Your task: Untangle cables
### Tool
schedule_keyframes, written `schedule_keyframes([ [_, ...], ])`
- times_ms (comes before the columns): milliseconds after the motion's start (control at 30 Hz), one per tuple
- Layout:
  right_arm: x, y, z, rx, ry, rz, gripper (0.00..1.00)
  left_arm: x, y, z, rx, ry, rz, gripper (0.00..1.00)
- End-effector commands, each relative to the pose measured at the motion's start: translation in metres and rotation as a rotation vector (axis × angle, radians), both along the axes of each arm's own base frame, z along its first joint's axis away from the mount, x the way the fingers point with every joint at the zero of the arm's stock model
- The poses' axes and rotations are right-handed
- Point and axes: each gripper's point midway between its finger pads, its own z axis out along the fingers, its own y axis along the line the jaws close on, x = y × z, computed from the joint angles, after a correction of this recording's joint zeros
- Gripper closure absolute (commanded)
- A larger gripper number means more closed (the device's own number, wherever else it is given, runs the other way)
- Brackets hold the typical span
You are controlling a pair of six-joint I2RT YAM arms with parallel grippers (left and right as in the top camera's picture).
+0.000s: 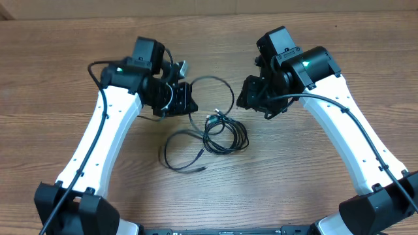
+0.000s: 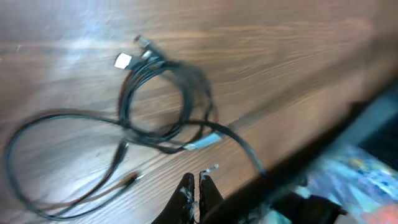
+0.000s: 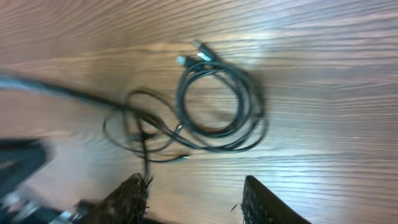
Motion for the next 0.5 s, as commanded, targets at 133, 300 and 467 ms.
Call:
schedule_keyframes([
  [133,-0.001,-0.012,-0.016,-0.078,0.009,-0.013,0.27,-0.002,-0.016,0.094,-0.175,-0.197,-0.04,0.96],
  [300,-0.014,0.0,-0.023,-0.013,0.061,0.056,0.13,-0.006,-0.021,0.133,-0.248,-0.251,-0.032,0.96],
  [467,-0.019,0.0,-0.035,-0.017,0.089,0.064,0.12,-0.016,-0.035,0.186,-0.395,-0.327,-0.096,0.96],
])
